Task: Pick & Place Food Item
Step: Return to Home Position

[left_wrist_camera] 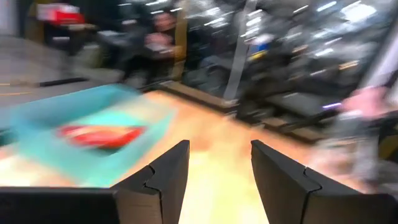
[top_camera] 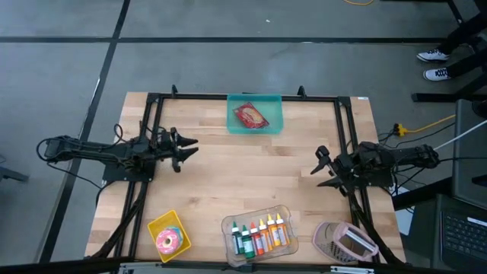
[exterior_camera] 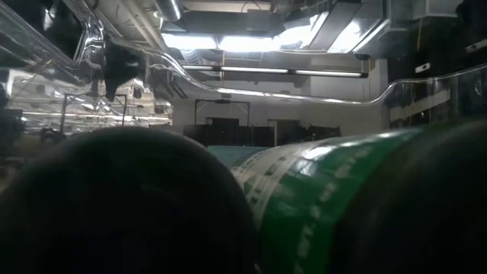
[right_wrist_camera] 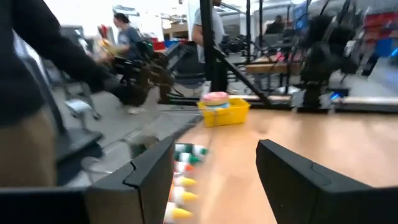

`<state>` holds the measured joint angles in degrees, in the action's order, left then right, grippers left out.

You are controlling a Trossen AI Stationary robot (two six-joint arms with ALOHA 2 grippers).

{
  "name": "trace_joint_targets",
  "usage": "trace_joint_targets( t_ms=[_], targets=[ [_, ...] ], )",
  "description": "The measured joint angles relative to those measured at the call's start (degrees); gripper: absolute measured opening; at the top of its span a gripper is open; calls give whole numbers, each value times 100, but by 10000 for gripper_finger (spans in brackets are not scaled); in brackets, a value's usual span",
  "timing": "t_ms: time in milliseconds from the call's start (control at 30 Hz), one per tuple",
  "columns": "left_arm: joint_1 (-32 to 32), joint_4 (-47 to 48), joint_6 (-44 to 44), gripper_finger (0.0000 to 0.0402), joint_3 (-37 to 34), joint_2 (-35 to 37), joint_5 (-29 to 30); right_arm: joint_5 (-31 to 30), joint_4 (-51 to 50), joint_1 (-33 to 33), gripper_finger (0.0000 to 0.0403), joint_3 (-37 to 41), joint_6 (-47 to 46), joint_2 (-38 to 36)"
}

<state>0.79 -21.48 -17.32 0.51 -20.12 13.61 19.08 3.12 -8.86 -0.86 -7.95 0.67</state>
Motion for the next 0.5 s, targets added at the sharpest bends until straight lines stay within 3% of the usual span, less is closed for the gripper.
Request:
trace_joint_targets(
  t_ms=[200,367,500],
  targets=[
    [7,1400,-60,169,0,0,1308,-203,7,6,223,0,1201,204],
    [6,1749,-165,169,0,-109,1531,-745,-62,6,223,0,1216,555],
    [7,1751,72,169,0,-122,1658,-803,-70,6,223,-2,1132,779]
  ],
)
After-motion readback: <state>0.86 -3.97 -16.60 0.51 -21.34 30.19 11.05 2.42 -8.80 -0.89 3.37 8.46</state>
